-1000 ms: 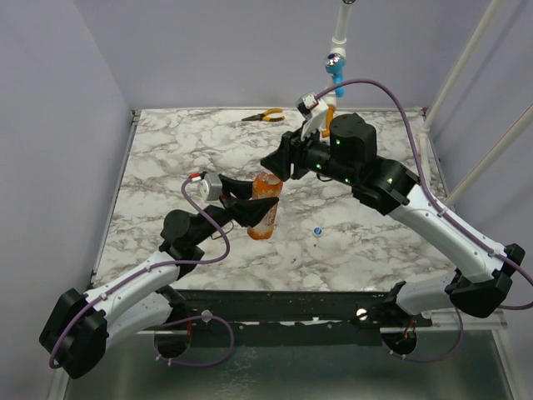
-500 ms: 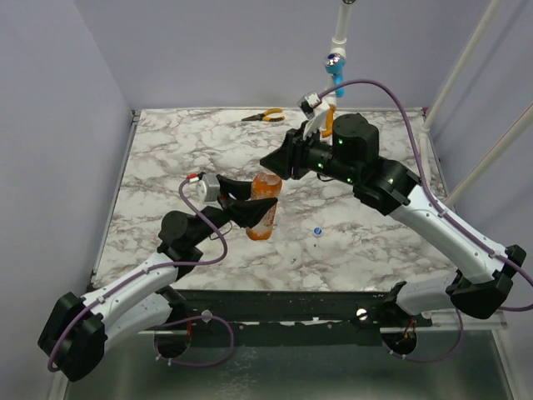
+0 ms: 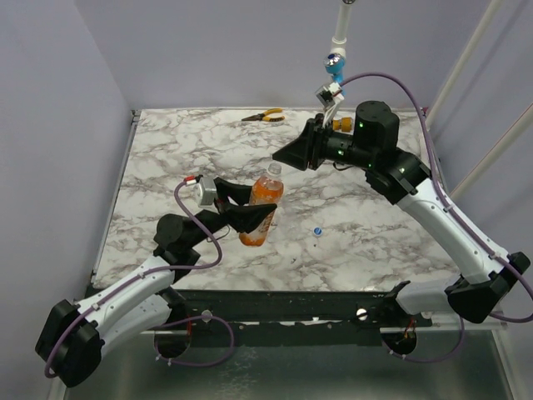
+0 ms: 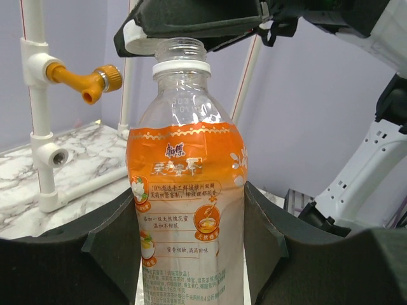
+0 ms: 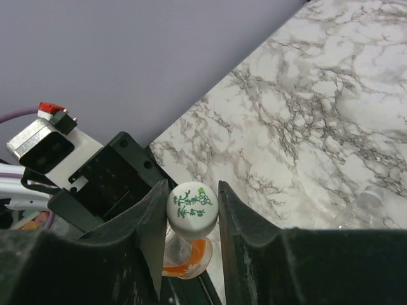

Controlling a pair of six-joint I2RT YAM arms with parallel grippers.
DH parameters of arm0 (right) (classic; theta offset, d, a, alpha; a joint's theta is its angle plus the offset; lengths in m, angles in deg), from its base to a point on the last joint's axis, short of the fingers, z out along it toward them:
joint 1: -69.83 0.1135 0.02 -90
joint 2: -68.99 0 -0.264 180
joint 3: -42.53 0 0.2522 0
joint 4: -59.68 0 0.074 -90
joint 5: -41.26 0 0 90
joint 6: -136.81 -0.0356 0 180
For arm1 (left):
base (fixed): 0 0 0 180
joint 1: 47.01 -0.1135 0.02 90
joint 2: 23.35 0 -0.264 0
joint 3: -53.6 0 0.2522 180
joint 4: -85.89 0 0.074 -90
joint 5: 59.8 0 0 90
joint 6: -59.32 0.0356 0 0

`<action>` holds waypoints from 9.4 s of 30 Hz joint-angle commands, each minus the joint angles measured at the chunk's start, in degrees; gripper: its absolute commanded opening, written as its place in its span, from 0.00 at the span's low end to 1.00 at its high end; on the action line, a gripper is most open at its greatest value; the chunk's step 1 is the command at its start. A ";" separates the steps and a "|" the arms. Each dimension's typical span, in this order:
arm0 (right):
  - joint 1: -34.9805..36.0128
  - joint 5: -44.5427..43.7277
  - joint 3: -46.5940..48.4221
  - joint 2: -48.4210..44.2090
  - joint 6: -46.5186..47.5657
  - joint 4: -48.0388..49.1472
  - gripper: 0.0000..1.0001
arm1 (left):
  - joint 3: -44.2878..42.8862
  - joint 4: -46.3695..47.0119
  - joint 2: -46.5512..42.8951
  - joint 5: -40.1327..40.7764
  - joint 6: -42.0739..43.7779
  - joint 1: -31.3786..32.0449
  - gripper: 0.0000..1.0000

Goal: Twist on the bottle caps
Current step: Screw the bottle cap onto the plastic bottle.

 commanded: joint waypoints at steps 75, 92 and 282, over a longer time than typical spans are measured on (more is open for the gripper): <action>-0.60 2.63 -11.09 -3.53 -7.86 10.82 0.33 | -2.14 8.83 7.26 3.40 -7.04 -1.60 0.24; 0.50 -2.76 -8.00 -1.41 -5.16 3.36 0.32 | -8.55 -1.63 9.32 1.22 -1.62 -1.99 0.22; 10.34 -20.95 -10.73 -7.83 3.72 14.98 1.00 | -7.13 13.03 13.00 13.59 10.19 0.85 0.18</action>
